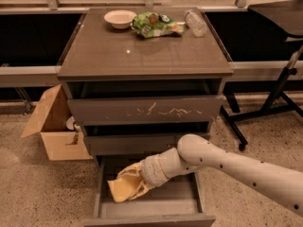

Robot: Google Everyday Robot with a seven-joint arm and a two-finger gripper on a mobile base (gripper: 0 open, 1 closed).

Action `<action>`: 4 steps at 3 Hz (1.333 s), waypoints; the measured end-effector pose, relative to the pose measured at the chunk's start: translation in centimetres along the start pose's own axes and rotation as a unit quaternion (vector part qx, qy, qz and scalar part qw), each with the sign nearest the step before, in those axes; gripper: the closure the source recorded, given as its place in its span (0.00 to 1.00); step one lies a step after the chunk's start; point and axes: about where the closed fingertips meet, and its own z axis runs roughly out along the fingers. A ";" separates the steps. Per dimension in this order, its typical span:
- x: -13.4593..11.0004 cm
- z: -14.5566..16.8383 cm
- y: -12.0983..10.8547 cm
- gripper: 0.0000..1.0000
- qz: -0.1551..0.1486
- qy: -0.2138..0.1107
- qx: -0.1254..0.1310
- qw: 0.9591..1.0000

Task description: Pick sponge from bottom drawer and place on counter

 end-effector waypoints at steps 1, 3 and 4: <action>0.0 0.0 0.0 1.00 0.000 0.000 0.000 1.000; -3.0 -7.5 -3.9 1.00 -0.007 -0.019 0.054 0.998; -5.0 -12.6 -7.2 1.00 -0.010 -0.016 0.086 0.996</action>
Offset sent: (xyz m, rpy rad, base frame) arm 0.0264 -0.0669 0.1249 0.2268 -0.0538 -0.0395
